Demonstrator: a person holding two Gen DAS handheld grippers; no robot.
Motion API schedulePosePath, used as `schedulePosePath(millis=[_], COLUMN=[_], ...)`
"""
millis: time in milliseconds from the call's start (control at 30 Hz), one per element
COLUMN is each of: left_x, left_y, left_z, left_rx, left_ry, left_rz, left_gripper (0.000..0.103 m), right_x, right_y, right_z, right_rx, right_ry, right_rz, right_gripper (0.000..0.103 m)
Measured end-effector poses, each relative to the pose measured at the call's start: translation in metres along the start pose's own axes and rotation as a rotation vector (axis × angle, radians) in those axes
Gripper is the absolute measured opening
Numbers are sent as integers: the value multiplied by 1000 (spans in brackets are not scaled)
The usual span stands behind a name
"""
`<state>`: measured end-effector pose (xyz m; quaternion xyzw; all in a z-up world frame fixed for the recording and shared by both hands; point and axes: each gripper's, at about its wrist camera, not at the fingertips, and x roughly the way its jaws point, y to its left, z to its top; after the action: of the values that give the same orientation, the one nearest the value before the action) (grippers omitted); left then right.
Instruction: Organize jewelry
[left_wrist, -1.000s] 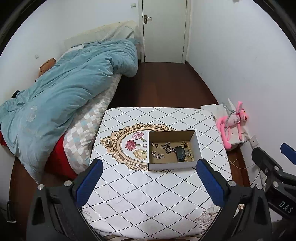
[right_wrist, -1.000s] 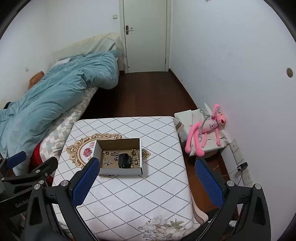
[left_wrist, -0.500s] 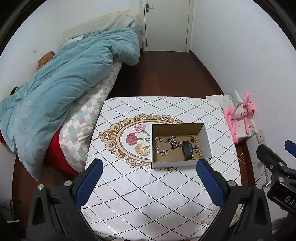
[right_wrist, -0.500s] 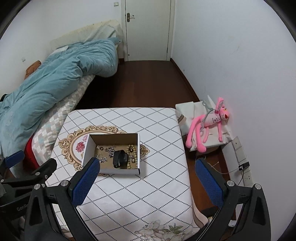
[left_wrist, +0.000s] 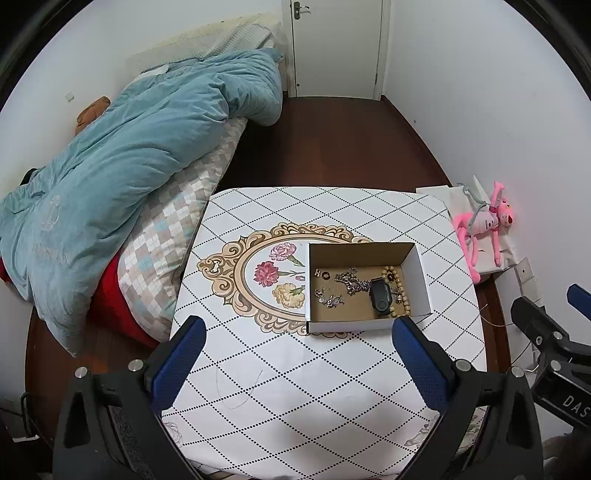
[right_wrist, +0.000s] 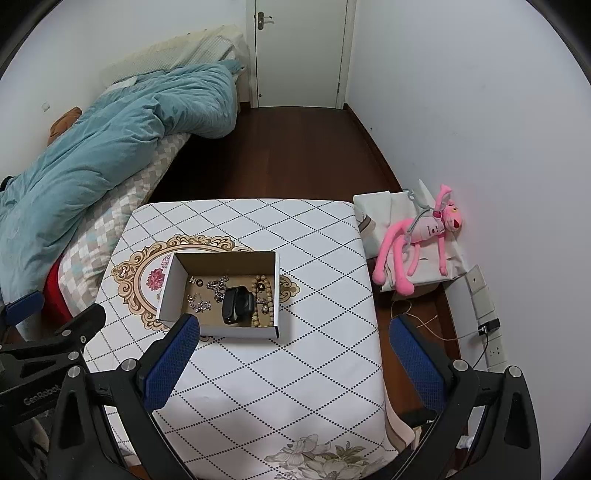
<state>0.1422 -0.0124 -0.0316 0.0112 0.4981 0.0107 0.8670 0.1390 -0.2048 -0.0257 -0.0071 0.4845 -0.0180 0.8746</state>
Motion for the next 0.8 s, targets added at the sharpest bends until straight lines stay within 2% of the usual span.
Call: schedulePosePath(millis=[800], left_x=[-9], left_y=[0], left_z=[2], left_rx=[-4], left_ry=[-8], left_rz=[-12], left_gripper=[103], right_x=[1], right_y=[4], right_z=[-3], right_rx=[-2], right_ry=[13], right_rz=[12], right_gripper=[103])
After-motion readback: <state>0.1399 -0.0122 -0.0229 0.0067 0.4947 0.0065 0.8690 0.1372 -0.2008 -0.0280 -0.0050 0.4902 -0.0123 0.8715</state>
